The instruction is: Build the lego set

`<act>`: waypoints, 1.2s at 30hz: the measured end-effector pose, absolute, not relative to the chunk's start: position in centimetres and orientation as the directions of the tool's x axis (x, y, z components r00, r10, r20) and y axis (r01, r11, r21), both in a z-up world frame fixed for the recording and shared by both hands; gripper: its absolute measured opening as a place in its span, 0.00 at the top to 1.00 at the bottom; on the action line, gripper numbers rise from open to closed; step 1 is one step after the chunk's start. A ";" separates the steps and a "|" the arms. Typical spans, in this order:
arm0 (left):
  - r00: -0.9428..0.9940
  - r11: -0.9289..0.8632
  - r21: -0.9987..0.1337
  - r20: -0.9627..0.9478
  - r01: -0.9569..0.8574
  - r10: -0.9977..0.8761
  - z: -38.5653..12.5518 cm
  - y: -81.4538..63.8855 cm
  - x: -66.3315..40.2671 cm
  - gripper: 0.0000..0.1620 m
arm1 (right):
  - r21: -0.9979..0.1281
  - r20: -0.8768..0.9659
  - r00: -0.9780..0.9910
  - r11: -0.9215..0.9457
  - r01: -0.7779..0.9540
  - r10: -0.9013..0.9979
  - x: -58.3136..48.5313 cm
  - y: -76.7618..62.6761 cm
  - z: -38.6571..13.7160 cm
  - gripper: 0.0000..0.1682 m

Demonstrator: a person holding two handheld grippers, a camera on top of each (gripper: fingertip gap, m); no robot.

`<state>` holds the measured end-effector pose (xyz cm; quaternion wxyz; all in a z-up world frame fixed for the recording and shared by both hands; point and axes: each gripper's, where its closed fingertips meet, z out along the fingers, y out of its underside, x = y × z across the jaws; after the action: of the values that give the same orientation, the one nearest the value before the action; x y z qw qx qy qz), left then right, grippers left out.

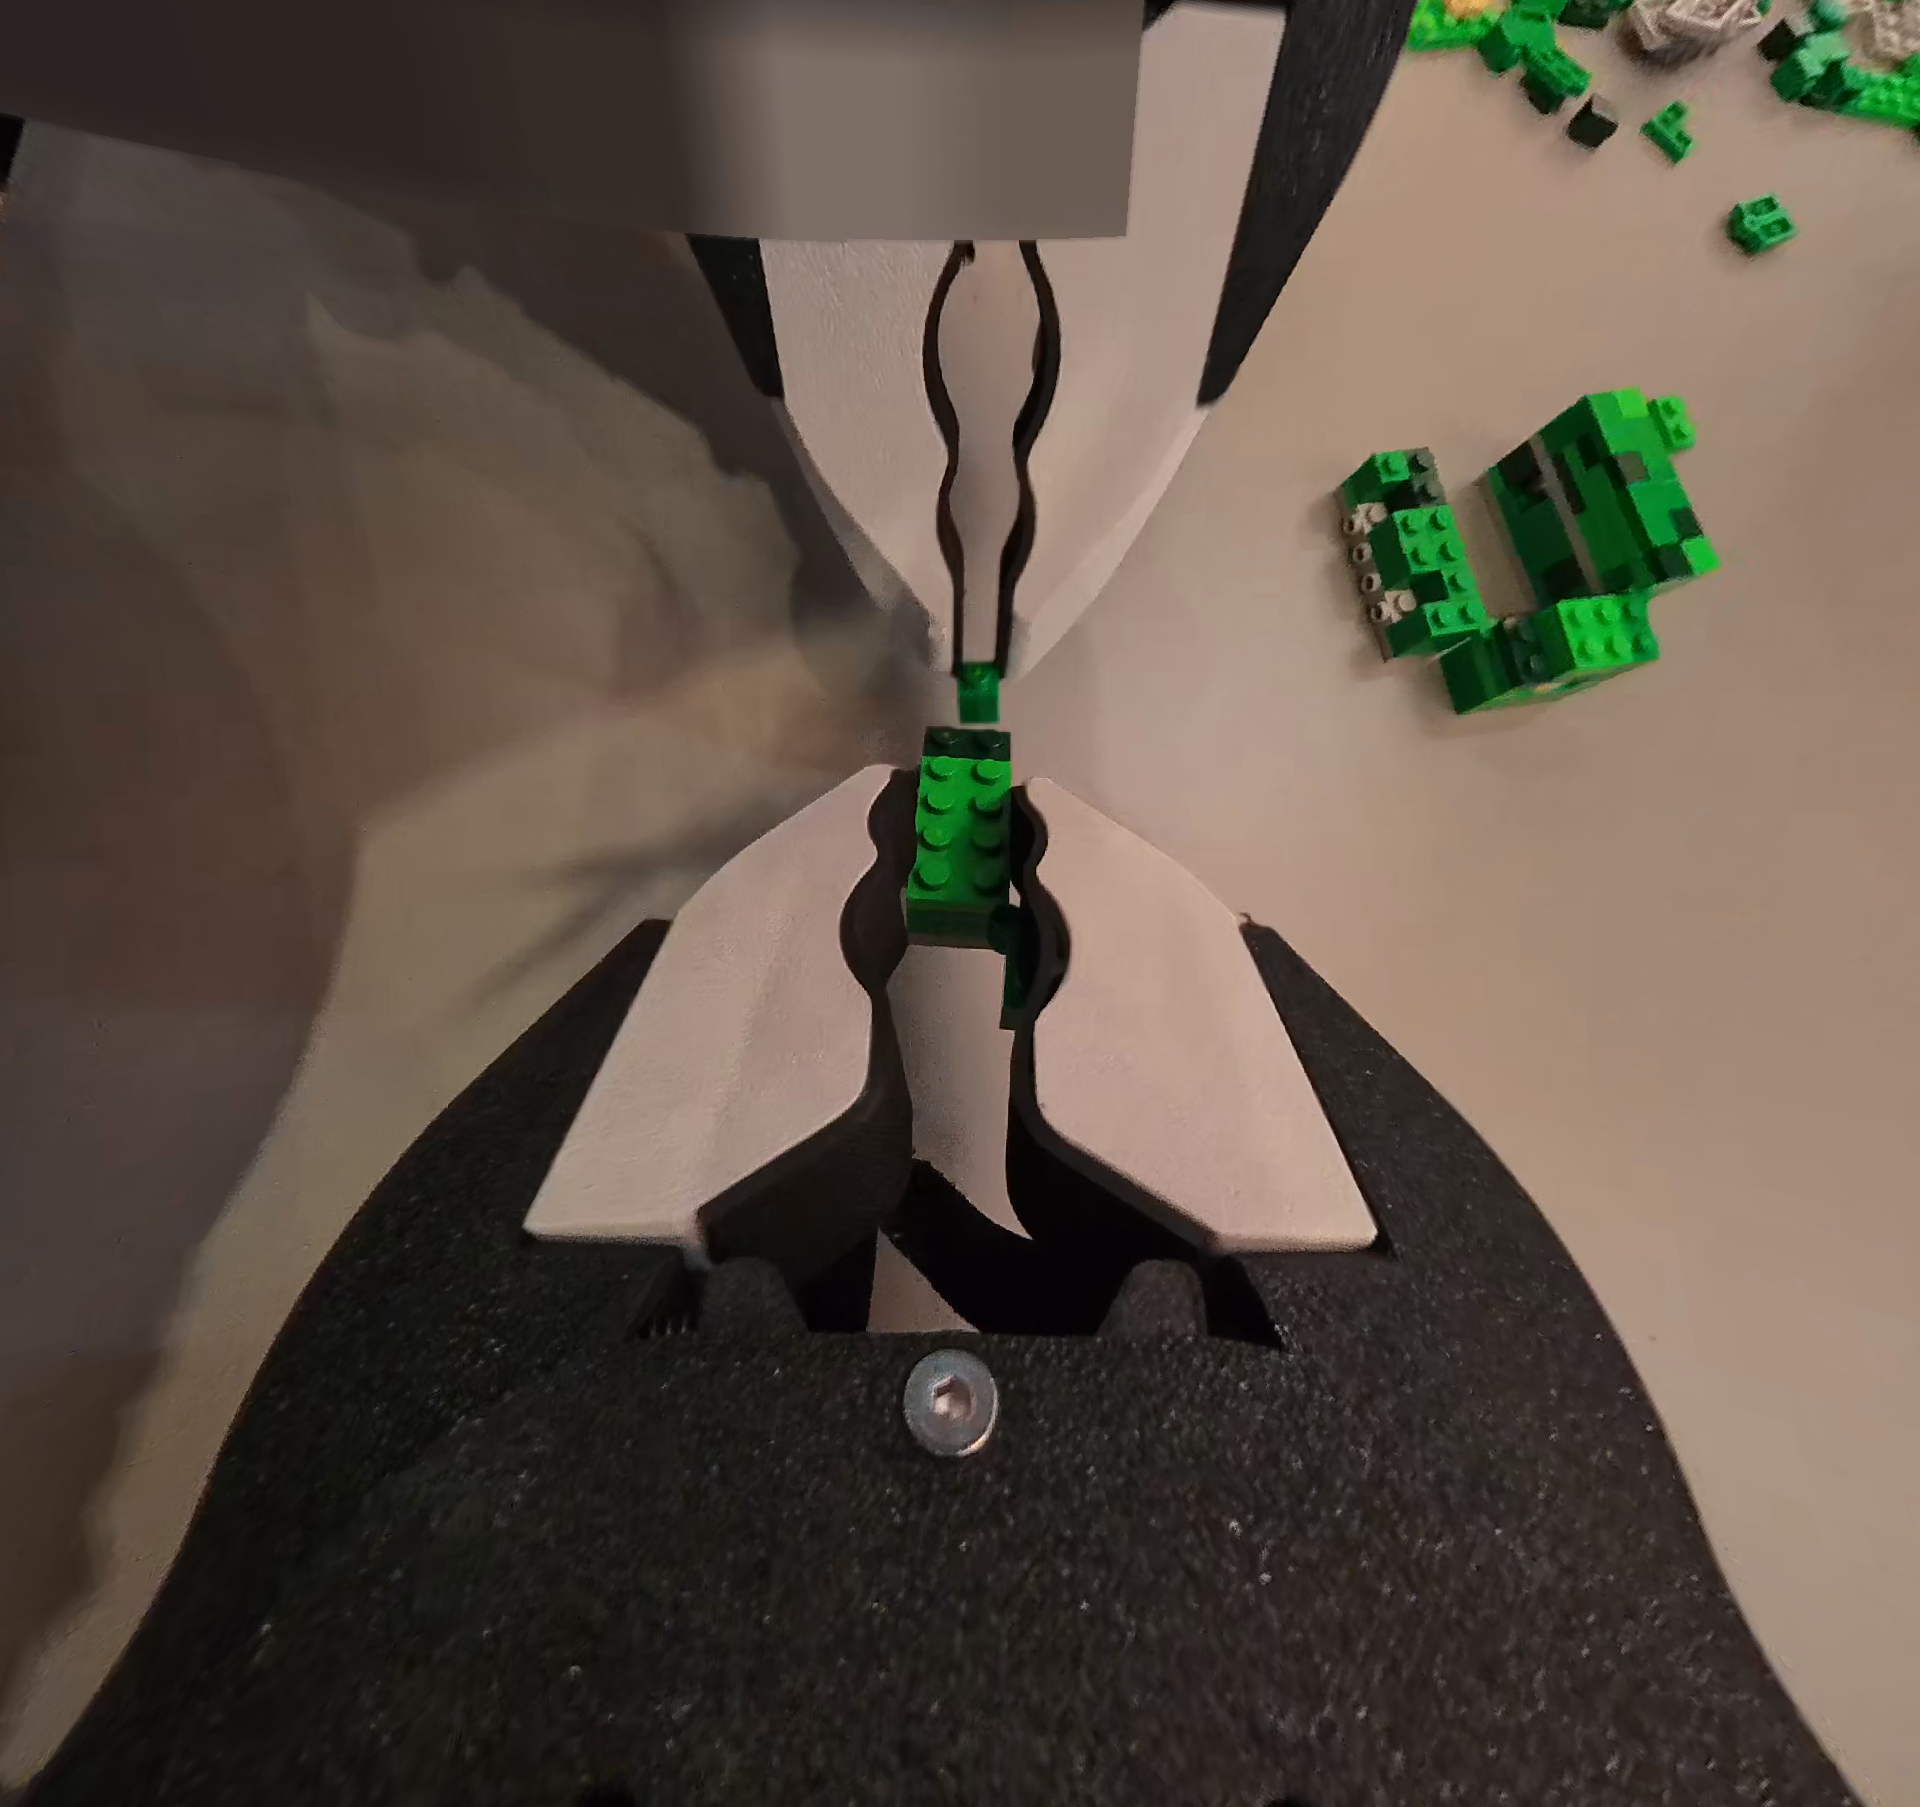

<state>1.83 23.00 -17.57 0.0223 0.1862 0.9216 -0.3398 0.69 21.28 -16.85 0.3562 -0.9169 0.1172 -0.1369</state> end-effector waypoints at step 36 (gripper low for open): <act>-0.937 0.632 -0.722 -0.066 0.283 0.344 -16.6 22.6 0.5 0.96 | -0.778 0.115 0.984 -0.629 0.002 -0.139 -1.0 17.3 -18.2 0.73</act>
<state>0.47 22.61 -16.59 -0.0389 0.1737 0.9024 -0.3925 -0.96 17.34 -18.24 0.4292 -0.8987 0.0379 -0.0821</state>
